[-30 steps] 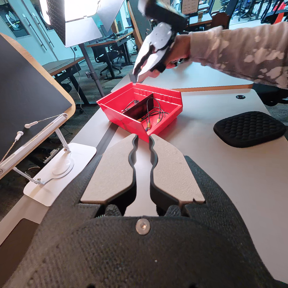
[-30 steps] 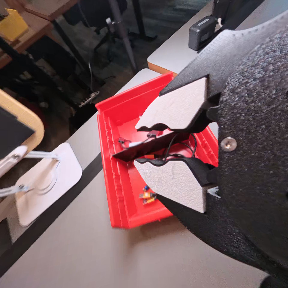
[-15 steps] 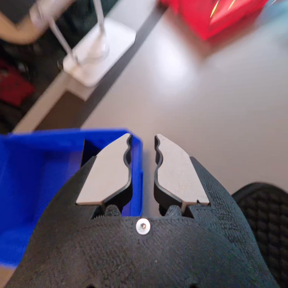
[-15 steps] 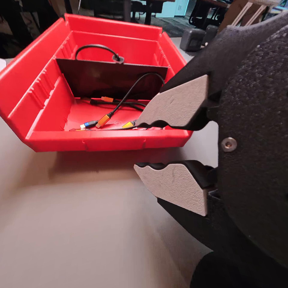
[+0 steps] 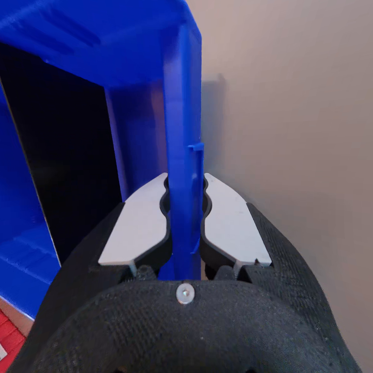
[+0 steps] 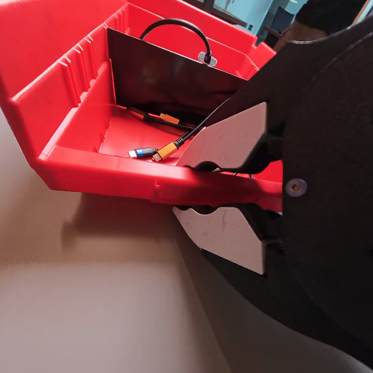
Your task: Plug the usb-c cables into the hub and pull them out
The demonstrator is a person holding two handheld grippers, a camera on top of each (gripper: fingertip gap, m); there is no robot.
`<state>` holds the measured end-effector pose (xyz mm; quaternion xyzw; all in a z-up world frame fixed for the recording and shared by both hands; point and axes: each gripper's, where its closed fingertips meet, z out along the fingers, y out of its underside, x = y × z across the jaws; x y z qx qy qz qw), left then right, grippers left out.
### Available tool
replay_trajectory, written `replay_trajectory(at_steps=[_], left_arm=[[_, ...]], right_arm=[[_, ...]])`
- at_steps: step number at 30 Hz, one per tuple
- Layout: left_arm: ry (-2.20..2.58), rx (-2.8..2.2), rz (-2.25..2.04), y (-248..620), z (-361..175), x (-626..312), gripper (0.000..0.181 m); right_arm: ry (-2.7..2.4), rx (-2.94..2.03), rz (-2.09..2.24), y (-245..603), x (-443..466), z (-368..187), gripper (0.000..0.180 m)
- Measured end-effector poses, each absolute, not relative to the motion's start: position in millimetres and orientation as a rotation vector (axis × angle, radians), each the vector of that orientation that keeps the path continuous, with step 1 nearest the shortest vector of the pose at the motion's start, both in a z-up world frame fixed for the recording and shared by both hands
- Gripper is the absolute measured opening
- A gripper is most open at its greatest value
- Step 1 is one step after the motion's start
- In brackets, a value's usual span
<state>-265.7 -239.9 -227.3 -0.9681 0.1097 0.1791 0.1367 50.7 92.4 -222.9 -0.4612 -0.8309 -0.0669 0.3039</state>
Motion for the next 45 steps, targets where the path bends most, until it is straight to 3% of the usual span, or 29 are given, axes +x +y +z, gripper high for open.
replay_trajectory(at_steps=[16, 20, 25, 28, 33, 45], left_arm=[[0.998, -2.471, 0.459, -136.3, -221.5, -110.0, 0.031], [0.806, -2.292, 0.347, -129.3, -183.1, -86.2, 0.035], [0.414, -2.038, -0.117, -146.9, -139.6, -24.5, 0.039], [0.208, -1.985, -0.27, -145.8, -141.2, 2.9, 0.043], [-0.091, -1.895, -0.331, -120.5, -142.8, 26.0, 0.056], [-0.322, -1.843, -0.175, -69.4, -168.9, 15.4, 0.053]], right_arm=[[-2.233, -0.901, 0.09, -66.5, 73.1, -205.4, 0.035], [-1.934, -1.073, 0.5, -89.6, 98.2, -141.9, 0.034], [-1.3, -1.375, 0.722, -34.7, 167.5, -91.8, 0.028], [-1.016, -1.515, 0.737, 2.9, 197.1, -101.2, 0.032], [-0.972, -1.687, 0.773, 9.9, 170.5, -142.4, 0.047], [-0.922, -1.793, 0.676, 28.8, 135.6, -165.0, 0.037]])
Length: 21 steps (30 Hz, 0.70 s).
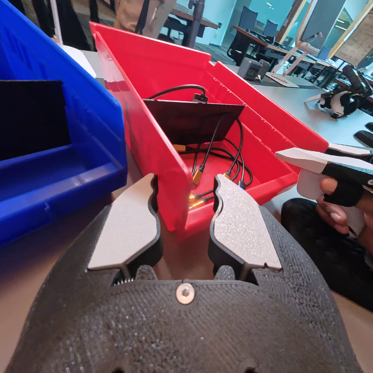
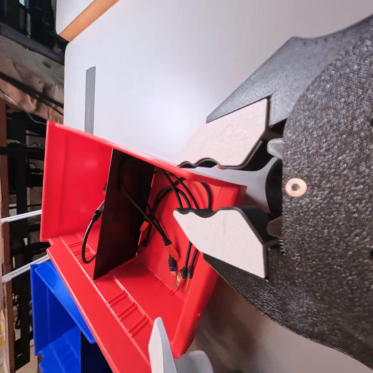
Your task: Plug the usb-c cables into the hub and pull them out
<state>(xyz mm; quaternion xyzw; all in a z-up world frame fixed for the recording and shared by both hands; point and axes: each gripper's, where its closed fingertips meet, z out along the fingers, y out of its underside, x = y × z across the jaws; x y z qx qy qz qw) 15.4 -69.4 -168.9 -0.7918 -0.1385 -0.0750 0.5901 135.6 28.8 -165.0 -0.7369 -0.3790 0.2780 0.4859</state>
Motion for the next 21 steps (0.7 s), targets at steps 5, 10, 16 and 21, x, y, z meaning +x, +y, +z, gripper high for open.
replay_trajectory(at_steps=[5, 10, 16, 21], left_arm=[[-0.388, -1.819, -0.099, -71.2, -170.2, 1.5, 0.026], [-0.33, -1.807, -0.009, -79.3, -160.1, 5.2, 0.021], [-0.157, -1.739, 0.091, -101.8, -116.7, 29.8, 0.02], [-0.154, -1.646, 0.093, -121.1, -55.1, 28.9, 0.019]], right_arm=[[-0.859, -1.8, 0.663, 34.7, 141.5, -163.3, 0.016], [-0.843, -1.74, 0.606, 29.3, 150.3, -152.6, 0.008], [-0.833, -1.601, 0.616, 4.5, 177.1, -103.7, 0.009], [-0.878, -1.479, 0.657, -20.8, 175.5, -31.6, 0.014]])
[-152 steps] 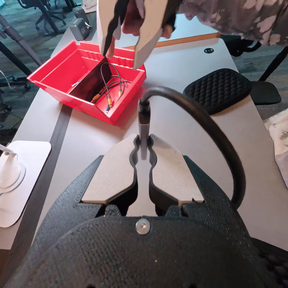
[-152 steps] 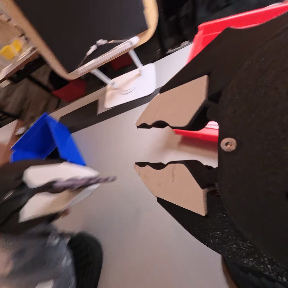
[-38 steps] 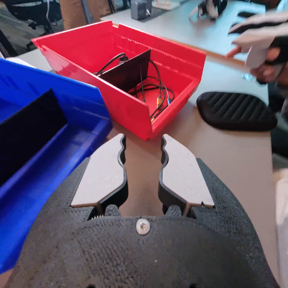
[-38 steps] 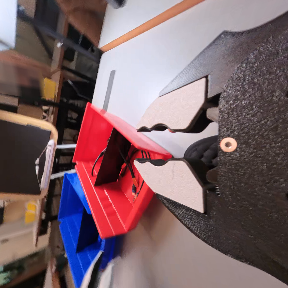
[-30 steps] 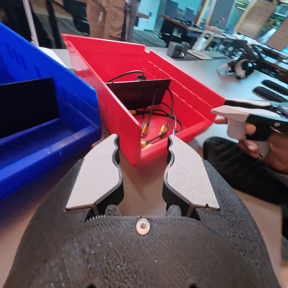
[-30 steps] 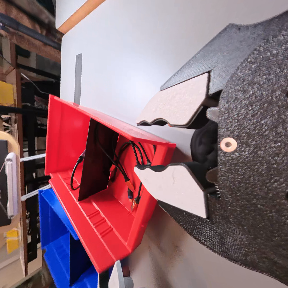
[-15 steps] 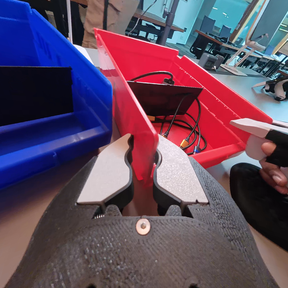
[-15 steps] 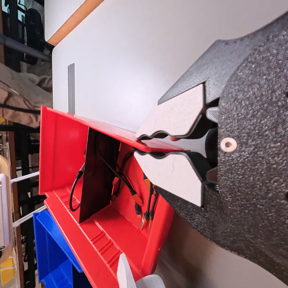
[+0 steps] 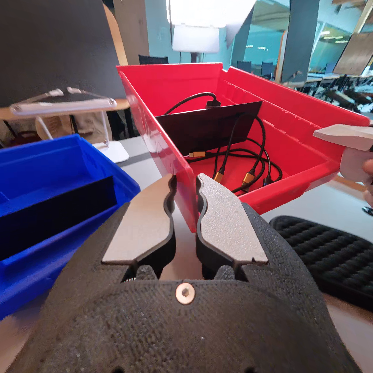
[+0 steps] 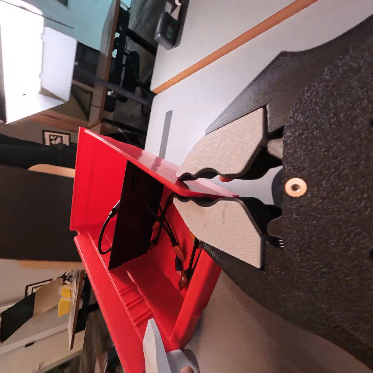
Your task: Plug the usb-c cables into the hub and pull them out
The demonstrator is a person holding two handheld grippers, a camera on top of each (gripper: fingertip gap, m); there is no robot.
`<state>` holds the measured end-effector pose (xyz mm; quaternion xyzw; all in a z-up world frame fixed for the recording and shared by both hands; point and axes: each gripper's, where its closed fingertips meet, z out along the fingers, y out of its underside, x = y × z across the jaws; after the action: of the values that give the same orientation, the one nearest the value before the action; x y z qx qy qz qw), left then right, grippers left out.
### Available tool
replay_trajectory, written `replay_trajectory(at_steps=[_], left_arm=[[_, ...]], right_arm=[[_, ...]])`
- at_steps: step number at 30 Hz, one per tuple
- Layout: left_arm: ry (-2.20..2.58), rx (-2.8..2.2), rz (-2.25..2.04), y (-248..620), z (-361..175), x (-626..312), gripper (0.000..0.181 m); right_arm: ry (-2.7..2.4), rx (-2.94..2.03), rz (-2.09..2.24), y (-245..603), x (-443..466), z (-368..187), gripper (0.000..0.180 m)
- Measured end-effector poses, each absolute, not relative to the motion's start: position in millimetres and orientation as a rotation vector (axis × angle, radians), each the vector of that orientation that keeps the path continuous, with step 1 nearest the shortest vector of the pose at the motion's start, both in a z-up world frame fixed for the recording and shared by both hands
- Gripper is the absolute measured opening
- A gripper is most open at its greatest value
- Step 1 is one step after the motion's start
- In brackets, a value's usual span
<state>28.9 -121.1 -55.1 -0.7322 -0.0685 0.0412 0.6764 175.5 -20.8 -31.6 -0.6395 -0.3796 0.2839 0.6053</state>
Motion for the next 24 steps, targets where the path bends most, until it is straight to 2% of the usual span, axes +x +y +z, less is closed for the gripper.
replay_trajectory(at_steps=[6, 13, 17, 24], left_arm=[[-0.256, -1.521, 0.233, -193.5, 13.5, -26.4, 0.015], [-0.488, -1.428, 0.459, -317.0, 34.6, -125.6, 0.012], [-0.624, -1.467, 0.563, -377.8, 9.3, -183.5, 0.009], [-0.791, -1.625, 0.59, -442.9, -82.3, -254.7, 0.006]], right_arm=[[-0.939, -1.348, 0.9, -73.6, 102.8, 25.0, 0.014], [-1.141, -1.281, 1.154, -165.1, -35.5, 29.1, 0.015], [-1.29, -1.303, 1.203, -218.8, -103.7, -3.2, 0.016], [-1.479, -1.384, 1.202, -282.6, -169.8, -95.9, 0.019]])
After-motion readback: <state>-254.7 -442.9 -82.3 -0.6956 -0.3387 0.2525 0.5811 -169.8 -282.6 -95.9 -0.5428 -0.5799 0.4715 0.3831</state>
